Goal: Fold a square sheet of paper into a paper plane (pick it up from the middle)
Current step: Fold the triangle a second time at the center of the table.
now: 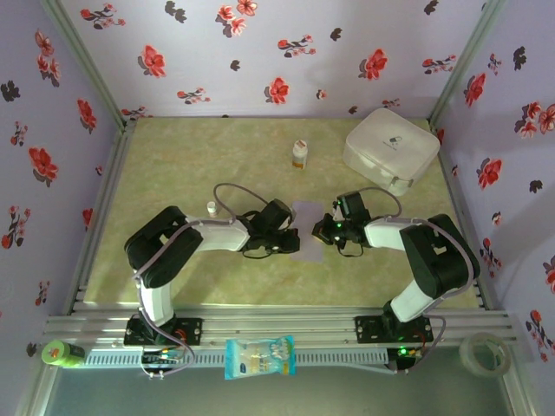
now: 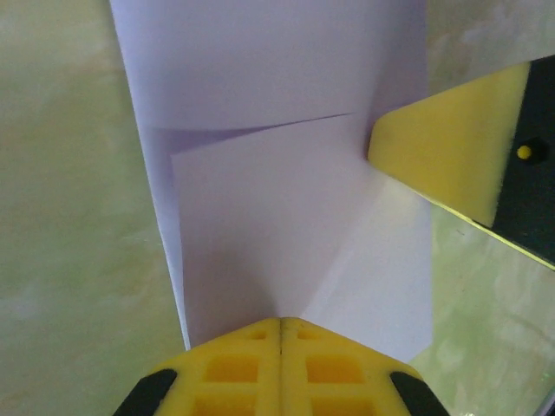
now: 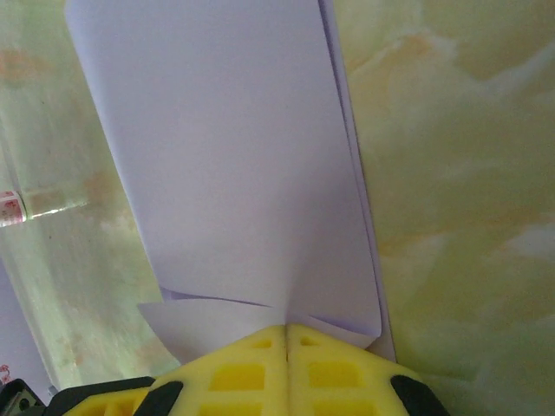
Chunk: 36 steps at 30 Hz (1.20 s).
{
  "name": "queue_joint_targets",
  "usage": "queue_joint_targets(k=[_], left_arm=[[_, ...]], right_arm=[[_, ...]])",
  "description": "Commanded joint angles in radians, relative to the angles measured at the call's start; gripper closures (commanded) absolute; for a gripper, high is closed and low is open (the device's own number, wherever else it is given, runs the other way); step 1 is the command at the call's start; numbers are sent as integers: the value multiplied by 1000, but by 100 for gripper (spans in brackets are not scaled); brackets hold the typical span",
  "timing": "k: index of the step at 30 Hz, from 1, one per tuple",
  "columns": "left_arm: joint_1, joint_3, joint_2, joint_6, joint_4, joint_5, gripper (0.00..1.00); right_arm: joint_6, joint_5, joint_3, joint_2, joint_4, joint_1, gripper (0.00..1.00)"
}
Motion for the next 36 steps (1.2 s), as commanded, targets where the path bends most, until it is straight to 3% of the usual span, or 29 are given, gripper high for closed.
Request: queue_joint_targets(k=[1, 7, 15, 26, 36], left_arm=[[-5, -48, 18, -9, -24, -16, 100], [-6, -69, 17, -20, -10, -17, 100], [-5, -64, 21, -4, -19, -16, 100], [-5, -92, 29, -20, 11, -4, 100], [-15, -113, 20, -40, 38, 5, 100]], right_arm=[[-40, 12, 28, -42, -63, 2, 100], [-45, 18, 31, -81, -67, 67, 100], [-16, 59, -2, -2, -48, 115, 100], [-56, 85, 6, -8, -76, -45, 100], [-37, 124, 3, -44, -56, -125, 99]])
